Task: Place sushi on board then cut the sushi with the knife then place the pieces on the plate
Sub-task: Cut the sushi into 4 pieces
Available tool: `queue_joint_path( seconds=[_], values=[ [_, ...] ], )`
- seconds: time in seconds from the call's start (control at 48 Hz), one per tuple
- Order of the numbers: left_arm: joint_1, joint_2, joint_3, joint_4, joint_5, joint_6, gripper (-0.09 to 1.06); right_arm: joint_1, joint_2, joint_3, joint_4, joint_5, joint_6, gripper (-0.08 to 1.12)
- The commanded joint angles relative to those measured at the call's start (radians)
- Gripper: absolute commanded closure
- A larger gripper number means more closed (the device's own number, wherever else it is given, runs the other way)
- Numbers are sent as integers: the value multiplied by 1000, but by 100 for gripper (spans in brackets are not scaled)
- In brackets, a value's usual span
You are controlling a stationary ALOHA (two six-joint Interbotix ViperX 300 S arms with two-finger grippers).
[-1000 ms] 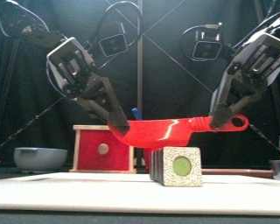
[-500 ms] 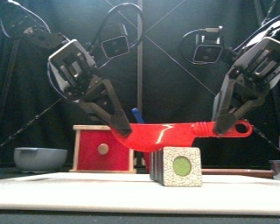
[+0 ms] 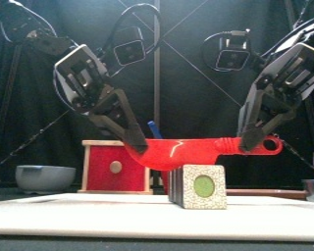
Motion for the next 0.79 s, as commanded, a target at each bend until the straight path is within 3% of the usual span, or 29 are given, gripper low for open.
queue_joint_path(
  seconds=[0.021,0.792],
  values=[
    [-9,-11,-17,2,-2,2,52,-8,-26,-18,-6,3,-2,69],
    [-11,-15,-17,2,-2,2,52,-14,-38,-15,-21,8,5,70]
  ],
)
